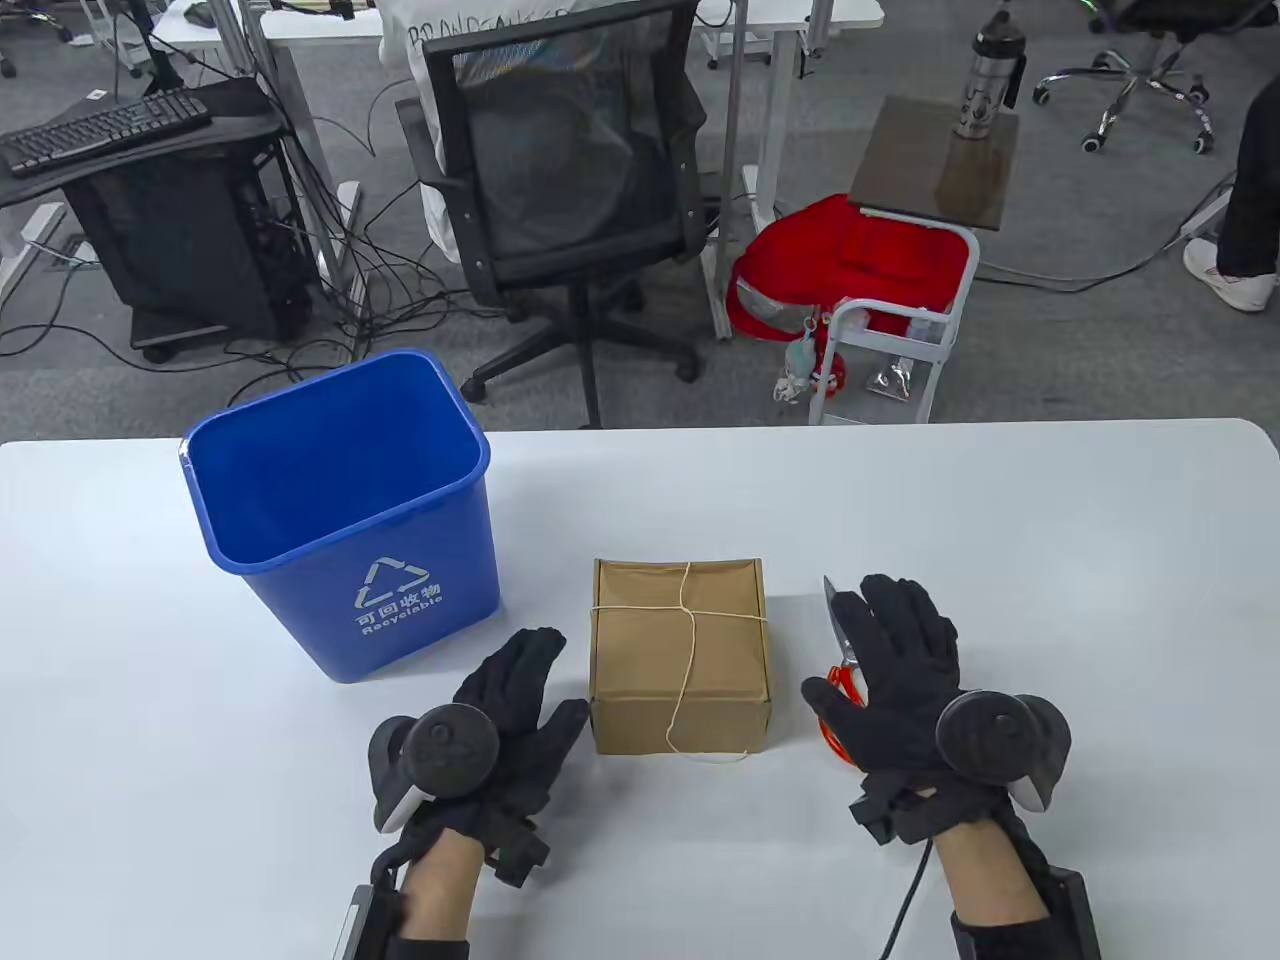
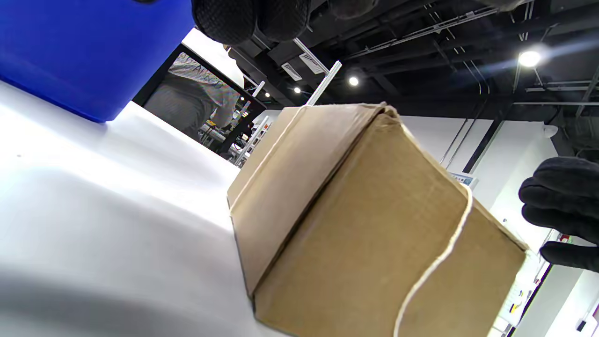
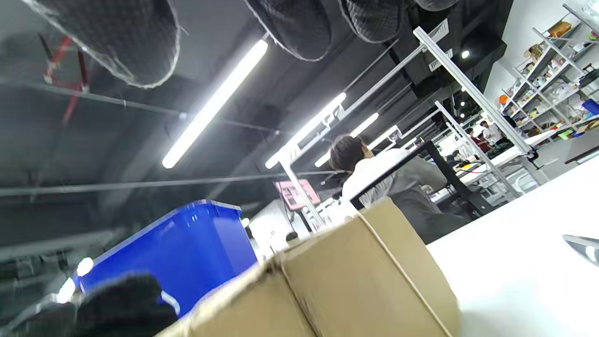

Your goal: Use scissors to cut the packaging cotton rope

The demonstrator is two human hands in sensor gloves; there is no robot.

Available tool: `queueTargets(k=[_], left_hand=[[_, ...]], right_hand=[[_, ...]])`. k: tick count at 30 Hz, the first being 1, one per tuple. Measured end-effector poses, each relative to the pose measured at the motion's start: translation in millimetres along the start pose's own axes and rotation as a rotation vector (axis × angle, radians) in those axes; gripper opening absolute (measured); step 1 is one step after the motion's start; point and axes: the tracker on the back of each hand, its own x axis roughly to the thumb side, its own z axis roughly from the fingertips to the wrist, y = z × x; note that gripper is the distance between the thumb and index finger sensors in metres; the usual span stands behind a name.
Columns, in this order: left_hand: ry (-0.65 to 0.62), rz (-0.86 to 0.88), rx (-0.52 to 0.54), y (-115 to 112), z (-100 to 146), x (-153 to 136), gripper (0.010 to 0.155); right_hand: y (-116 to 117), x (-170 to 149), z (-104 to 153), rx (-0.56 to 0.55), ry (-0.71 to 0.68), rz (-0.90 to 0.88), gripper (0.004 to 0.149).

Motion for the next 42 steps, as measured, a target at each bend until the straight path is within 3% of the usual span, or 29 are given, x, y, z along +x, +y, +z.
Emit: queueTargets(k=[14,22,33,37,42], left_hand=[[-0.004,-0.032,0.001,-3,-3,-2,0.075],[-0.013,-0.016,0.009,-7,-2,-1,0.075],[0.003,0.127,0.081,7,2,-5,0.074],[0.014,0.166,0.081,8,2,-7,0.074],[0.038,0.214,0.079,8,2,-11,0.074]], right_hand=[[1,-13,22,0.02,0.022,0.002,0.08],[18,-20,26,0.041,0.029,-0.031,0.079],[13,-1,18,-0.123,-0.037,-0.053,0.076],[9,27,-11,-0.016,-0.105,0.0,0.078],[33,79,-66,0.381,-0.157,0.199,0.089]])
